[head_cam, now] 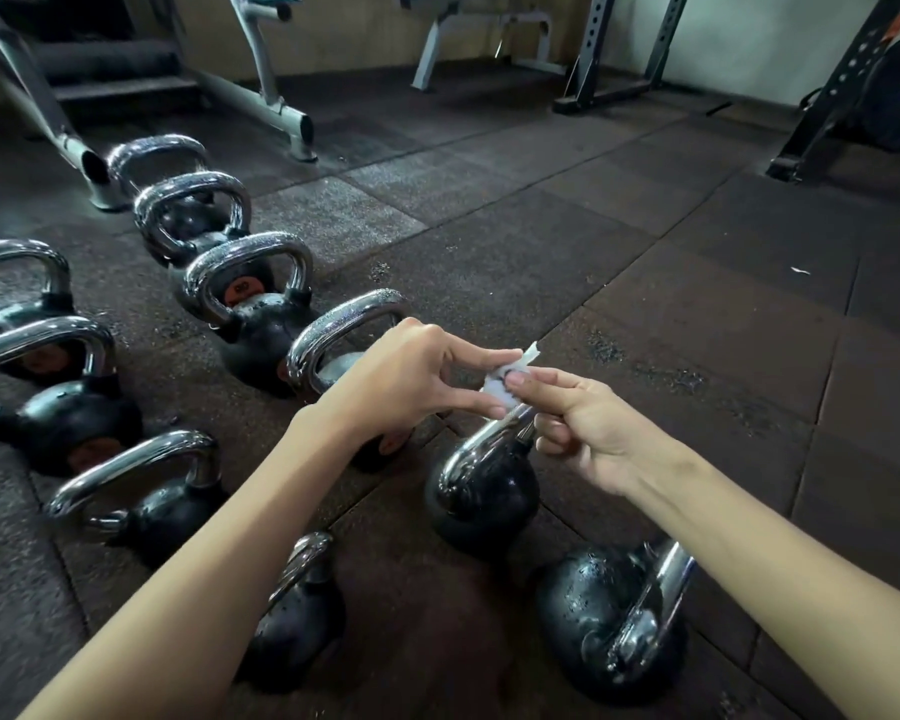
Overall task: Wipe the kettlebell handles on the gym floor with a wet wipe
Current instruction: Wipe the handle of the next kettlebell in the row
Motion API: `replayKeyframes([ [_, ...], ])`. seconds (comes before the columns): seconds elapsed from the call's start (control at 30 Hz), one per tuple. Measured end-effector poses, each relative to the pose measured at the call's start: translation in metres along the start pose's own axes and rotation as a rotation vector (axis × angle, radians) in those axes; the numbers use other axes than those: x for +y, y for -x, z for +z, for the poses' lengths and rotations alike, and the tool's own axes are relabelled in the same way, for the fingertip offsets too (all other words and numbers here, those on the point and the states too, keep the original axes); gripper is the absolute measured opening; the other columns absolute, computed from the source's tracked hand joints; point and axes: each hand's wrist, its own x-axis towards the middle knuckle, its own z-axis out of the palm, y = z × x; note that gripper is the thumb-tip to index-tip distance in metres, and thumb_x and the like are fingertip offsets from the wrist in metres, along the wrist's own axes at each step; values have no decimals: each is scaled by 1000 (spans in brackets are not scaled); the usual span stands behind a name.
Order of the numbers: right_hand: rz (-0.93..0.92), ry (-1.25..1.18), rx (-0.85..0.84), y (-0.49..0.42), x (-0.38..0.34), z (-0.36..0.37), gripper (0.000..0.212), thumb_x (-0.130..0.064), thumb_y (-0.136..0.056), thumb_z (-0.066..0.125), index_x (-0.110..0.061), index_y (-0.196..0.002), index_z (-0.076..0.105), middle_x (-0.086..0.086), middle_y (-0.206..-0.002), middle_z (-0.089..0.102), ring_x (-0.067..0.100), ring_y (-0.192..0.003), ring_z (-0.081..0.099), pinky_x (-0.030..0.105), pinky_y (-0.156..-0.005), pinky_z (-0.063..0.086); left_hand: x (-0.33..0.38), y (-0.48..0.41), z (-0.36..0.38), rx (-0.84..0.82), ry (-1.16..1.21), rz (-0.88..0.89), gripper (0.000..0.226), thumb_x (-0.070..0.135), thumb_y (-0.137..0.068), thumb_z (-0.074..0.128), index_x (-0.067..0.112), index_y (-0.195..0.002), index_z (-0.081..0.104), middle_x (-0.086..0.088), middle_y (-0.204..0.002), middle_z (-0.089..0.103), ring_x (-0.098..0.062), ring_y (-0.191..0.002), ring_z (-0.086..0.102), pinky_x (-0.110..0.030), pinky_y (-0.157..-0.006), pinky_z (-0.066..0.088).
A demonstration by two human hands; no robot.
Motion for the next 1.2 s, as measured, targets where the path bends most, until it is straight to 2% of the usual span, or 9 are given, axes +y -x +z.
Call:
replayKeyframes([
  [0.07, 12, -12, -26, -1, 1, 4, 16, -20, -69, 83, -17, -83, 78, -1, -67, 65, 2, -37, 30, 19, -43, 19, 0, 0, -3, -10, 10, 1, 46, 37, -77, 89, 28, -121, 77, -1, -70, 47, -2, -41, 34, -11, -48, 26],
  [0.13, 14, -4, -59, -2, 2, 6, 19, -25, -67, 85, -18, -84, 81, 18, -90, 66, 2, -38, 30, 20, -46, 17, -3, 0, -2, 22, 56, 12, 41, 33, -78, 89, 23, -117, 80, 25, -83, 56, 6, -41, 34, -9, -48, 26],
  [0.2, 6, 93, -49, 0, -2, 7, 34, -35, -63, 88, -19, -92, 82, 24, -106, 68, 3, -42, 34, 21, -47, 20, -8, 2, -1, 63, 80, 12, 36, 38, -78, 88, 26, -112, 82, 23, -57, 63, -5, -44, 28, -13, -47, 22],
  [0.23, -16, 201, -7, 1, -4, 6, 37, -39, -63, 89, -20, -94, 83, 13, -102, 74, 4, -45, 38, 19, -47, 23, -11, 3, 0, 82, 72, 6, 35, 41, -78, 87, 28, -110, 82, 18, -48, 56, -8, -46, 26, -15, -47, 21],
  [0.33, -181, 620, 331, 3, -1, 0, 23, -39, -72, 90, -26, -90, 82, -10, -81, 77, 6, -65, 62, 20, -58, 41, -24, 8, 2, 149, 50, -62, 34, 37, -79, 88, 24, -110, 82, 29, -69, 63, 1, -42, 38, -10, -49, 29],
  [0.47, -113, 594, 586, 2, 25, 4, 49, -46, -63, 95, -25, -102, 74, -6, -99, 69, 15, -96, 63, 28, -74, 44, -38, 14, 7, 199, 106, -173, 36, 32, -74, 91, 20, -108, 83, 27, -68, 69, 22, -53, 50, 0, -61, 36],
  [0.63, -3, 319, 547, 1, 37, 19, 80, -40, -60, 98, -21, -130, 66, 2, -100, 75, 13, -58, 56, 20, -44, 39, -42, 15, 15, 184, 191, -247, 36, 26, -72, 93, 18, -106, 83, 4, -90, 78, 18, -49, 51, -1, -58, 36],
  [0.8, -34, 306, 498, 8, 39, 25, 115, -38, -57, 100, -40, -154, 37, -2, -96, 76, 12, -53, 59, 25, -53, 42, -46, 13, 17, 188, 215, -261, 34, 24, -73, 93, 16, -104, 83, 3, -91, 79, 17, -47, 51, -2, -56, 36],
  [1.2, -77, 351, 322, 3, 36, 19, 101, -33, -61, 100, -46, -147, 47, 4, -103, 70, 12, -47, 53, 18, -40, 38, -52, 12, 24, 174, 230, -293, 34, 24, -74, 92, 15, -105, 82, 5, -88, 79, 18, -45, 48, -2, -53, 35],
])
